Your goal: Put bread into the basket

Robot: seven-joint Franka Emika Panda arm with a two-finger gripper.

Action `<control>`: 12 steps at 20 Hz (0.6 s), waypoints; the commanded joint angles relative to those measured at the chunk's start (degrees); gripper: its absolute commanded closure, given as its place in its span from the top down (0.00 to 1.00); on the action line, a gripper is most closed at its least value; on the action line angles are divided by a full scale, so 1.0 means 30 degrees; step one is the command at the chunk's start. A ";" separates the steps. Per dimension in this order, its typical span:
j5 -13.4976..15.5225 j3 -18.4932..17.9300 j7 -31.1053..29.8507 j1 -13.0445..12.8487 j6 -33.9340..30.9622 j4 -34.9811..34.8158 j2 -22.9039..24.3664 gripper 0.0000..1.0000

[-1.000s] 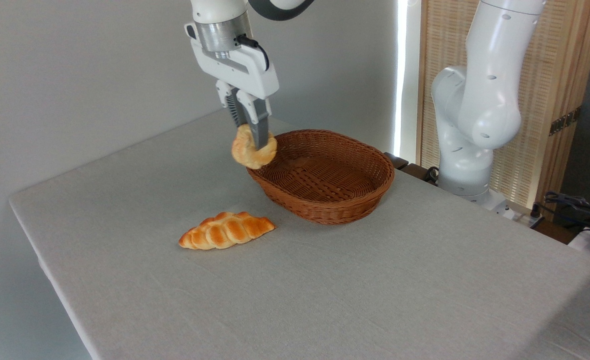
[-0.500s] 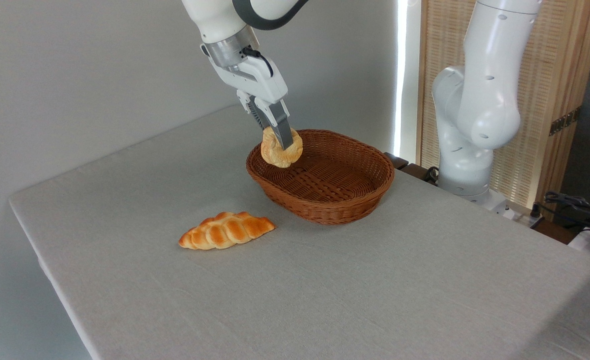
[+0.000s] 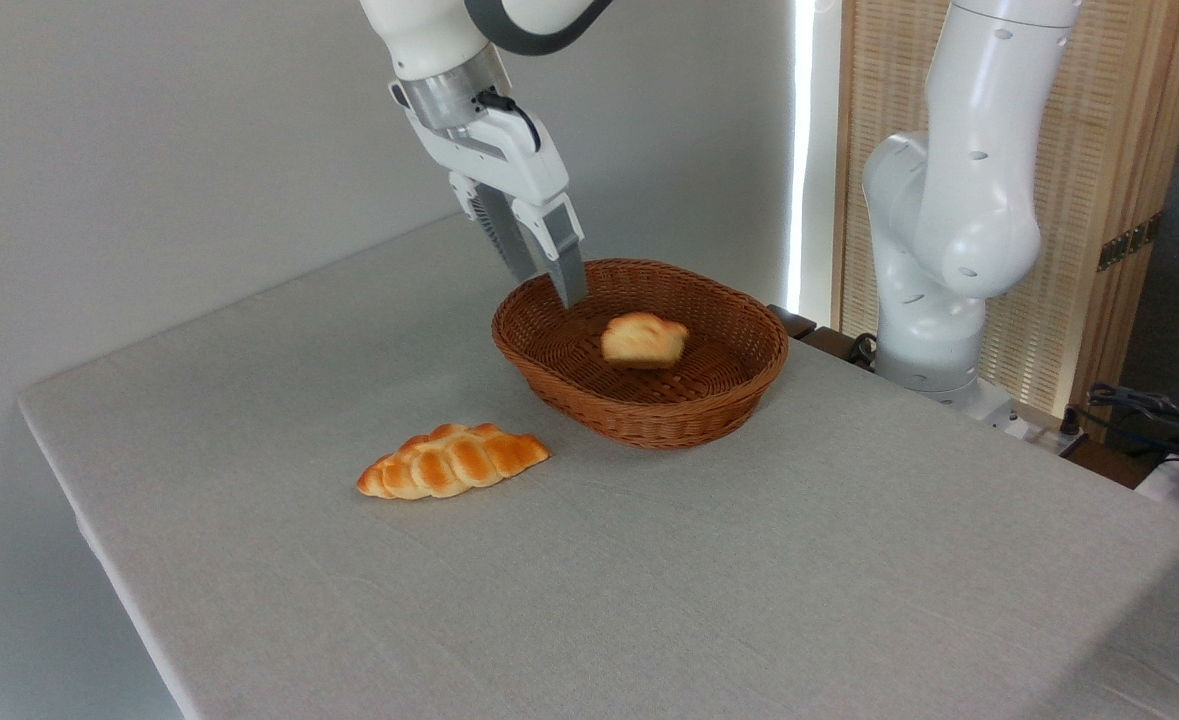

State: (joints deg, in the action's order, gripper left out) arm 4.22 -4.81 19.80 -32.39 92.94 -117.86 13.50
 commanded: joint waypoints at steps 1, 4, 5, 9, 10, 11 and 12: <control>-0.0116 -0.2112 0.1599 0.0338 0.1360 0.1373 0.0101 1.00; -0.0756 -0.3520 0.1896 0.0484 0.3642 0.1582 -0.0015 1.00; -0.1138 -0.3815 0.1925 0.0833 0.4346 0.1611 -0.0016 1.00; -0.1288 -0.4431 0.3033 0.2269 0.6198 0.1611 -0.0133 1.00; -0.1259 -0.4462 0.3734 0.2649 0.6170 0.1611 -0.0133 1.00; -0.1201 -0.4462 0.4466 0.3001 0.6199 0.1611 -0.0104 1.00; -0.1084 -0.4433 0.5199 0.3411 0.6199 0.1640 -0.0104 1.00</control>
State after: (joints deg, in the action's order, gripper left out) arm 0.81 -18.04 29.99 -24.91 110.75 -113.47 13.37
